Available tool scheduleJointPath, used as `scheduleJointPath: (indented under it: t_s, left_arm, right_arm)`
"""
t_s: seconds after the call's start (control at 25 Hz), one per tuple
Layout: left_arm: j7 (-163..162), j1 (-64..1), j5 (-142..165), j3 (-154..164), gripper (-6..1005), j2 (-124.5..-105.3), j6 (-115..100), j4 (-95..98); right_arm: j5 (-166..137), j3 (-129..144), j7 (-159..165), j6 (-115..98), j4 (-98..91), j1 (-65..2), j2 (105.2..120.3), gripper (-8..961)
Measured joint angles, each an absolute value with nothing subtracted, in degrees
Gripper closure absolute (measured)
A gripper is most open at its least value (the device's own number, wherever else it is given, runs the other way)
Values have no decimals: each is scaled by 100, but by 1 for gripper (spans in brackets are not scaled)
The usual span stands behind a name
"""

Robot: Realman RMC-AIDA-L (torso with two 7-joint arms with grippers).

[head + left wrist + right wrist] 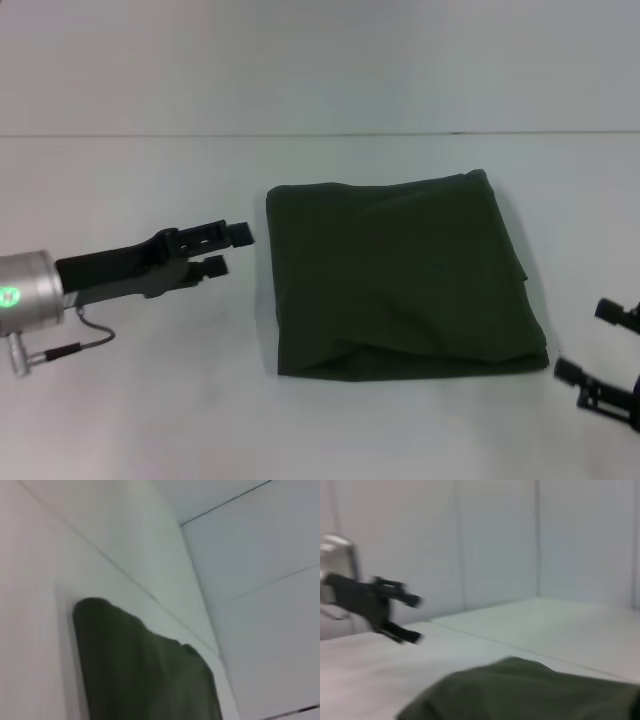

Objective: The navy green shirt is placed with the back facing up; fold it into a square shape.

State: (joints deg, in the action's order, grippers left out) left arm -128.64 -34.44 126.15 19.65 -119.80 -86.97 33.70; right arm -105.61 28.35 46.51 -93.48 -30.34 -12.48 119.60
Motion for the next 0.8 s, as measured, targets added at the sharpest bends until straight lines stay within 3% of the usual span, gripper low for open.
scheduleJointPath:
  t_s: [0.8]
  left_arm:
    - [-14506, -4135, 13211, 3567, 133, -11971, -7225, 3091]
  right_arm:
    - [-11277, 2886, 3181, -9661, -2512, -1032, 11989, 10]
